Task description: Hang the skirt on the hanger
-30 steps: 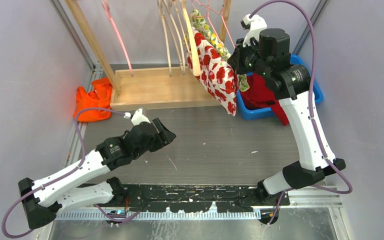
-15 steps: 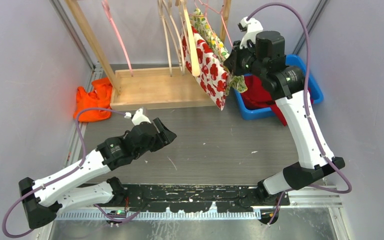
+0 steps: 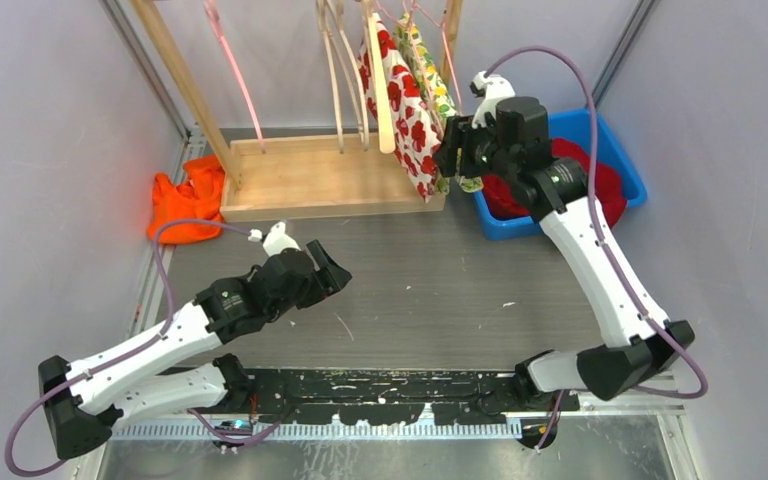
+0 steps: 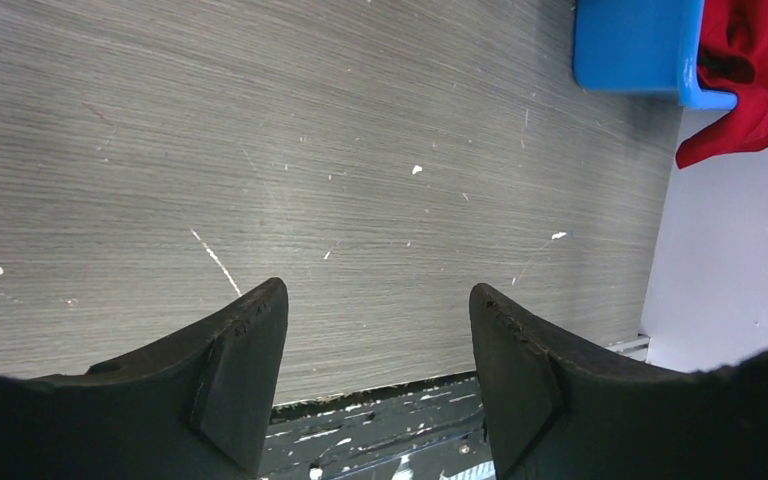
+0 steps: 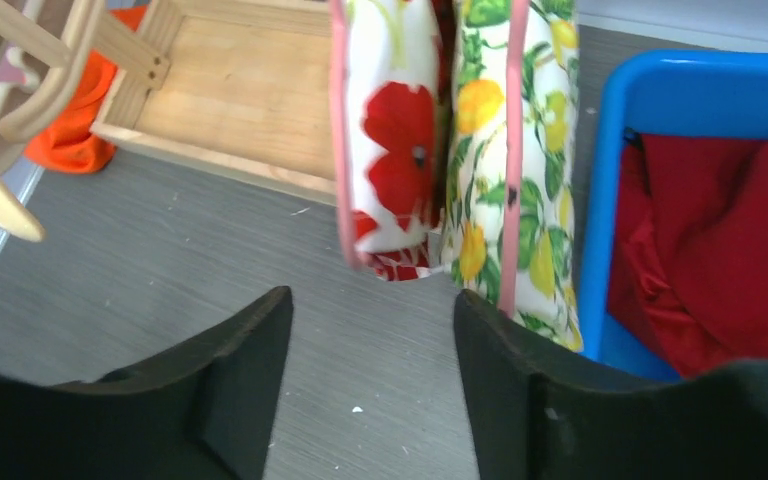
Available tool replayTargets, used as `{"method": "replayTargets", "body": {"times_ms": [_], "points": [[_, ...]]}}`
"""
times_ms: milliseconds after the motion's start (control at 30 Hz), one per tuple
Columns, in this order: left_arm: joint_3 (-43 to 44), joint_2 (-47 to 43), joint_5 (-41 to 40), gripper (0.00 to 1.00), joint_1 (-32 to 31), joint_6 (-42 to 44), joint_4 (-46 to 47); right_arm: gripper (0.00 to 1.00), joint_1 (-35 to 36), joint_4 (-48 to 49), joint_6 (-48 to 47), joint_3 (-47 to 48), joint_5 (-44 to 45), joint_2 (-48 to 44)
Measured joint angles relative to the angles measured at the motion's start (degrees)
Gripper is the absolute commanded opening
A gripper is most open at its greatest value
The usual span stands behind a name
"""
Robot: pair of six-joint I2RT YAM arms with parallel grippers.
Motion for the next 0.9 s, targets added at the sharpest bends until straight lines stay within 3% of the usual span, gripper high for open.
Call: {"method": "replayTargets", "body": {"times_ms": [67,333,400,500,533,567,667,900], "points": [[-0.5,-0.3,0.0,0.73,0.0,0.1,-0.1,0.77,0.0,0.0,0.5,-2.1,2.4,-2.7],[-2.5,0.0,0.1,0.86,0.0,1.7,-0.9,0.78,-1.9,-0.8,3.1,-7.7,15.0,-13.7],[-2.5,0.8,0.2,0.87,0.0,2.3,-1.0,0.78,-5.1,-1.1,4.4,-8.2,17.9,-14.3],[-2.8,2.0,0.5,0.87,0.0,3.1,-1.0,0.75,-15.5,-1.1,8.2,-10.0,18.0,-14.0],[-3.0,2.5,0.8,0.87,0.0,3.3,-1.0,0.74,-19.7,-1.1,9.6,-11.0,17.7,-13.6],[-3.1,2.9,1.0,0.97,0.0,3.4,-1.0,0.73,-23.4,-1.1,11.1,-12.0,17.2,-12.9],[-3.4,4.2,1.9,1.0,0.0,4.4,-0.9,0.69,-31.3,-0.9,14.9,-13.7,16.5,-8.7],[-4.0,5.5,4.0,1.0,0.0,5.6,0.7,0.68,-34.2,0.2,18.3,-12.0,15.6,6.0]]}}
